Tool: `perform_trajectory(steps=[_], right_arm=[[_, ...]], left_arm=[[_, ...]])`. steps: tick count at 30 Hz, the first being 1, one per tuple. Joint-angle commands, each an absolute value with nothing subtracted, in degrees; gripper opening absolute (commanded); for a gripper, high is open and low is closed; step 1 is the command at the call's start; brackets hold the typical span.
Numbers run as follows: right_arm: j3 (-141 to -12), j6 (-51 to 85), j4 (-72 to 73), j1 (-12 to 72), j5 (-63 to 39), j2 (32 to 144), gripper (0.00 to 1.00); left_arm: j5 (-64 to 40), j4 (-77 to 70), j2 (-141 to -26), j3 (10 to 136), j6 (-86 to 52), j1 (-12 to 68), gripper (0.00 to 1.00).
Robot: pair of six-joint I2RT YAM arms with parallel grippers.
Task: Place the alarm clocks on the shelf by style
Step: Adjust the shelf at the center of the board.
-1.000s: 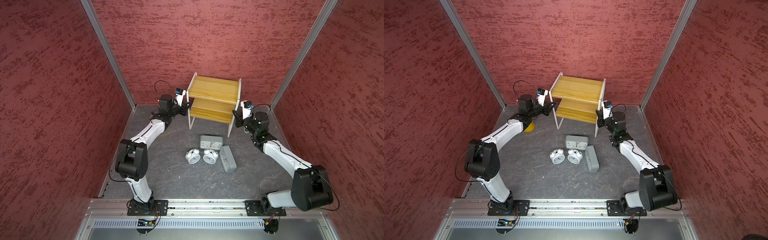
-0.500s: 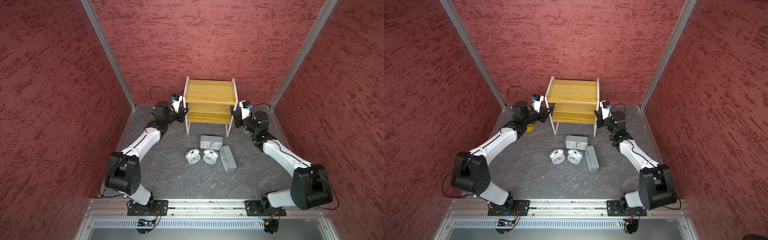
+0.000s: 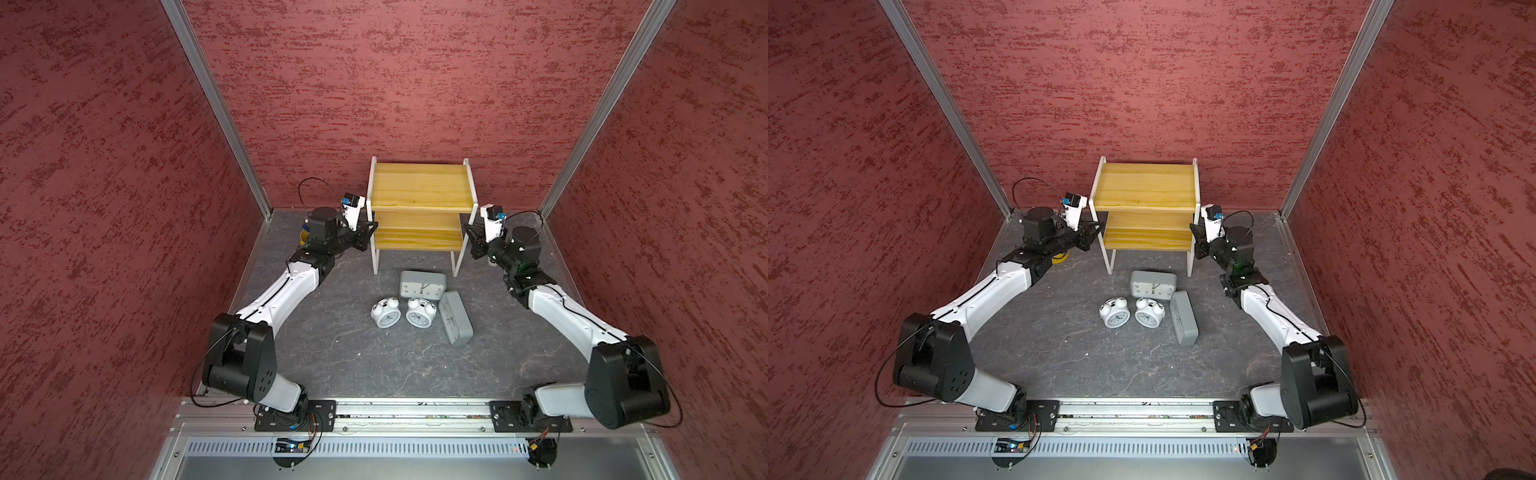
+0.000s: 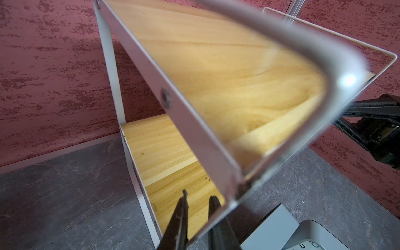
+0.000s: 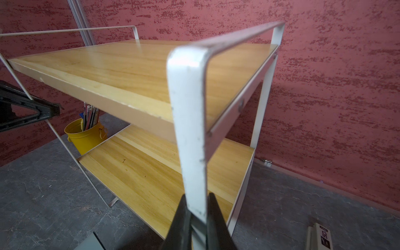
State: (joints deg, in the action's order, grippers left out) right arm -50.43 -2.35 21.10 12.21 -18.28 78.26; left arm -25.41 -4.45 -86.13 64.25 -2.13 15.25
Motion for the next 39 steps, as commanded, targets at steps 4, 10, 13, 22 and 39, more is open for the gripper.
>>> perform_trajectory(steps=[4, 10, 13, 22, 39], right_arm=[[-48.51, -0.66, 12.81, 14.22, -22.28, 78.84, 0.05], [-49.06, -0.56, 12.27, 14.18, -22.19, 78.93, 0.13], [-49.49, -0.53, 11.9, 14.22, -22.62, 78.76, 0.19], [-49.34, -0.51, 11.6, 14.15, -22.33, 77.05, 0.52], [-43.71, -2.21, 4.41, 14.19, -18.29, 66.21, 0.77]], left_arm=[[-34.1, 3.71, -85.35, 61.55, -9.59, 19.42, 0.06], [-33.84, 3.94, -84.39, 60.99, -9.49, 19.51, 0.08], [-33.59, 3.85, -83.98, 61.0, -9.46, 19.44, 0.16], [-31.92, 5.0, -83.43, 62.22, -8.34, 18.99, 0.67], [-15.36, 18.89, -70.27, 58.99, 0.97, 18.79, 0.94]])
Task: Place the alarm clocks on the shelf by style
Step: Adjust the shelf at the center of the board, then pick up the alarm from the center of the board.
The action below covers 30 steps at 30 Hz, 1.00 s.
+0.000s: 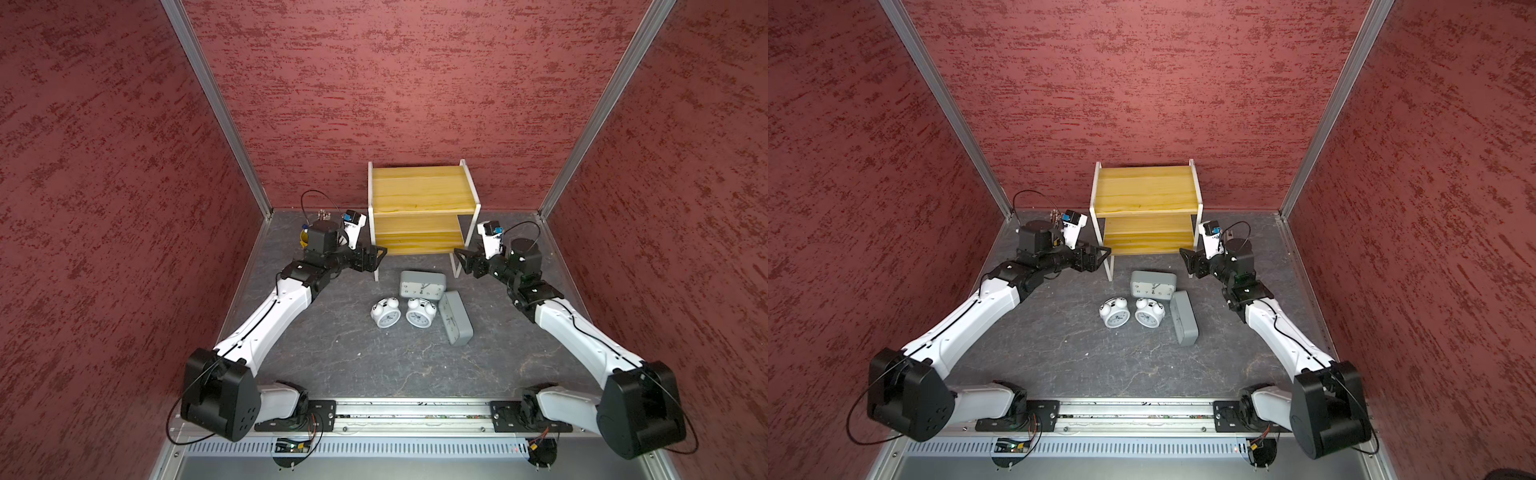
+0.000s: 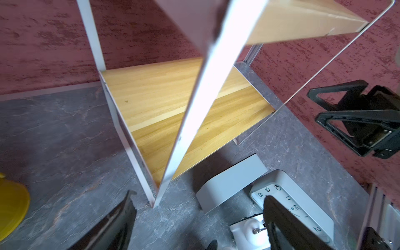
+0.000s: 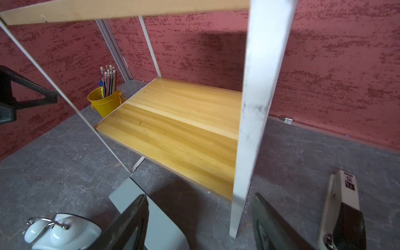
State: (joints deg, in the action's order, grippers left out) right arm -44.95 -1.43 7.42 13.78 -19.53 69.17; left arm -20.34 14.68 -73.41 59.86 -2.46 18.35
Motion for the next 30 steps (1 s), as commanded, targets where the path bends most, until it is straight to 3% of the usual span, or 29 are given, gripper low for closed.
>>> perform_trajectory(steps=[1, 7, 14, 21, 25, 30], right_arm=[[-43.11, -2.2, 3.71, 14.15, -18.36, 65.24, 0.77], [-39.15, -2.06, 0.82, 14.17, -19.45, 58.58, 0.78], [-35.5, -2.49, -0.53, 14.16, -22.36, 54.63, 0.77], [-33.27, -0.67, -0.36, 14.3, -22.79, 53.71, 0.77], [-32.77, -0.28, -0.49, 14.31, -22.43, 52.86, 0.78], [-32.18, 0.0, -0.44, 14.32, -22.0, 51.29, 0.79]], left_arm=[[-14.62, 19.67, -69.19, 58.74, 1.53, 18.88, 0.94], [-13.87, 23.09, -63.89, 56.79, 5.81, 21.61, 0.91], [-20.69, 22.74, -61.15, 52.25, 20.51, 31.43, 0.89], [-18.28, 17.06, -68.82, 52.3, 26.63, 37.61, 0.87], [-17.98, 16.19, -77.85, 56.74, 29.24, 38.56, 0.67], [-16.11, 15.21, -86.55, 61.84, 30.8, 38.67, 0.54]])
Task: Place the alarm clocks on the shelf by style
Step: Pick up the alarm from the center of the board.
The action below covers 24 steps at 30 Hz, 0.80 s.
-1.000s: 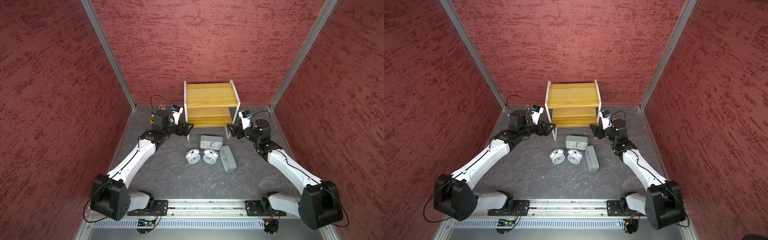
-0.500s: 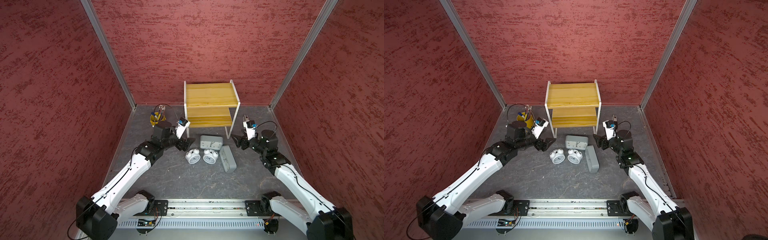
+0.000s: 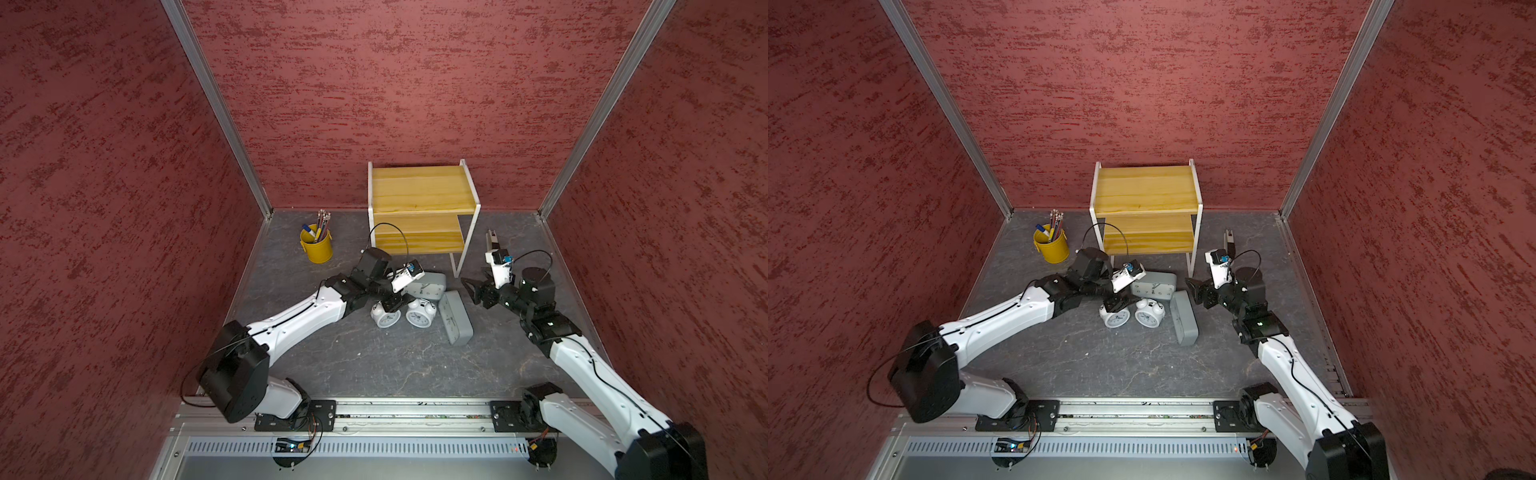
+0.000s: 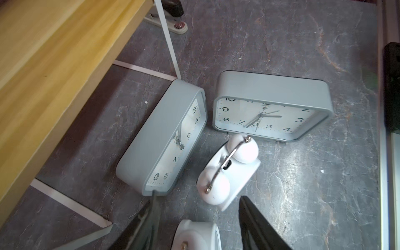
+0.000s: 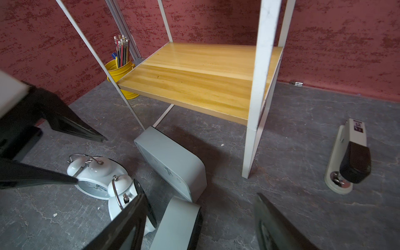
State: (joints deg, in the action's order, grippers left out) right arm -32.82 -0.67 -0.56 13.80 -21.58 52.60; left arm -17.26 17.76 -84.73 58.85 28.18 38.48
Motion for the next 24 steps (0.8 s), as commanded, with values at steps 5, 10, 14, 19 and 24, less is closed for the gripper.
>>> perform_trajectory(steps=[5, 10, 14, 19, 24], right_arm=[[-31.55, 0.4, -0.27, 14.3, -21.87, 50.34, 0.8], [-31.21, 0.37, -0.01, 14.26, -21.67, 50.2, 0.81], [-31.03, 0.26, 0.09, 14.29, -21.33, 50.36, 0.82], [-31.03, 0.14, 0.52, 14.25, -21.25, 50.46, 0.82], [-30.94, 0.24, 0.61, 14.29, -21.26, 50.72, 0.82]], left_arm=[[-14.26, 11.26, -89.79, 62.84, 31.76, 38.76, 0.54], [-12.66, 10.91, -92.39, 63.97, 33.22, 38.7, 0.62], [-11.79, 11.87, -94.65, 65.51, 34.27, 38.76, 0.74], [-10.39, 11.73, -96.89, 66.8, 34.73, 38.53, 0.76], [-9.86, 11.91, -98.71, 67.75, 35.11, 38.3, 0.72]])
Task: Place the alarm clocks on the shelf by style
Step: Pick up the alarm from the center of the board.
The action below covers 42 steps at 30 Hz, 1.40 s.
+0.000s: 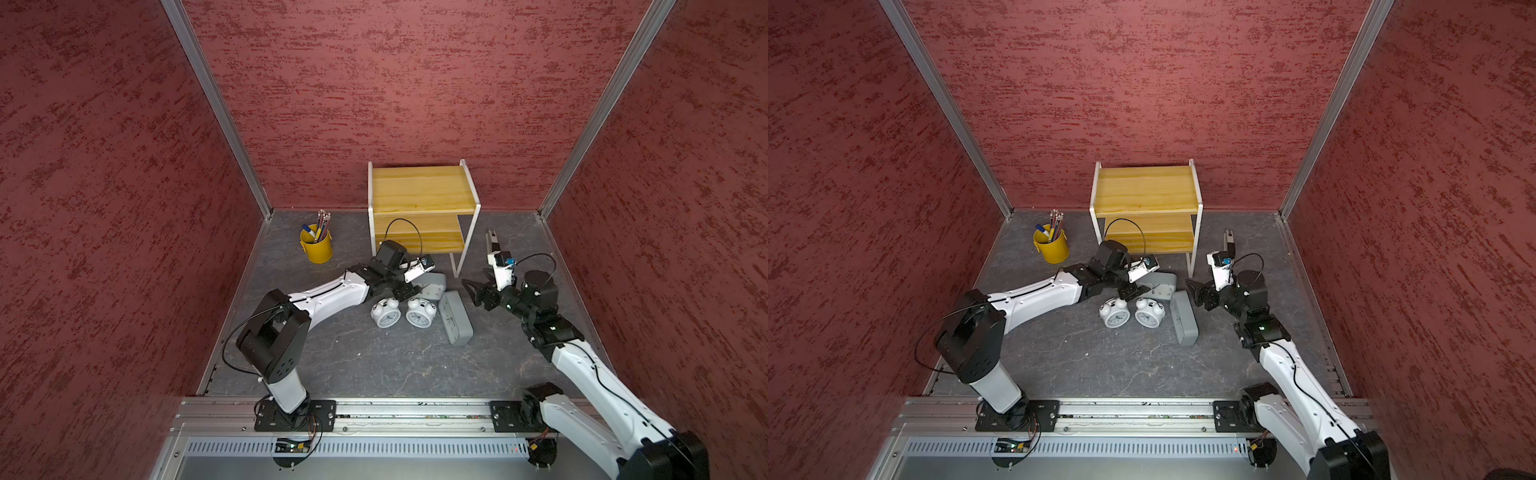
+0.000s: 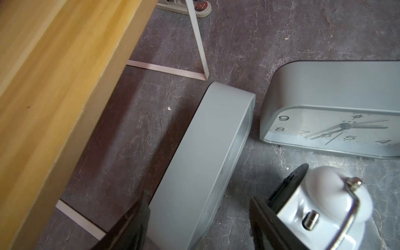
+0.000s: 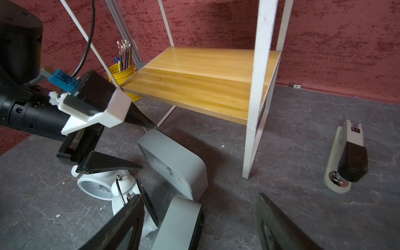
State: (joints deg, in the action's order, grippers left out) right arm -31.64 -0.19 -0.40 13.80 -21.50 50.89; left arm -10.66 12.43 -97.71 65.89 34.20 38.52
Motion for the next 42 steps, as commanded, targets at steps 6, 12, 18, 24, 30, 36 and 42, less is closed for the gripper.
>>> perform_trajectory(steps=[6, 12, 18, 24, 30, 36, 42], right_arm=[[-30.65, 0.31, 0.77, 14.3, -21.44, 50.71, 0.82], [-30.61, 0.44, 1.05, 14.26, -21.92, 51.14, 0.82], [-30.5, 0.31, 0.97, 14.32, -21.63, 51.42, 0.82], [-30.33, 0.16, 0.68, 14.3, -21.44, 51.37, 0.83], [-30.33, 0.16, 0.79, 14.32, -21.44, 51.42, 0.83], [-30.58, 0.26, 0.61, 14.3, -21.49, 51.16, 0.83], [-30.91, 0.44, 1.05, 14.32, -21.88, 50.38, 0.83]], left_arm=[[-7.45, 10.66, -100.23, 67.75, 35.0, 38.1, 0.7], [-6.65, 11.09, -101.62, 68.38, 35.65, 38.14, 0.73], [-8.61, 12.85, -101.38, 68.02, 36.1, 38.13, 0.69], [-11.8, 16.34, -100.42, 67.94, 36.82, 37.84, 0.54], [-12.74, 18.04, -100.28, 68.31, 38.01, 37.65, 0.43], [-12.72, 18.49, -98.17, 68.62, 38.98, 37.68, 0.22], [-11.91, 17.16, -93.62, 68.03, 38.85, 37.7, 0.16]])
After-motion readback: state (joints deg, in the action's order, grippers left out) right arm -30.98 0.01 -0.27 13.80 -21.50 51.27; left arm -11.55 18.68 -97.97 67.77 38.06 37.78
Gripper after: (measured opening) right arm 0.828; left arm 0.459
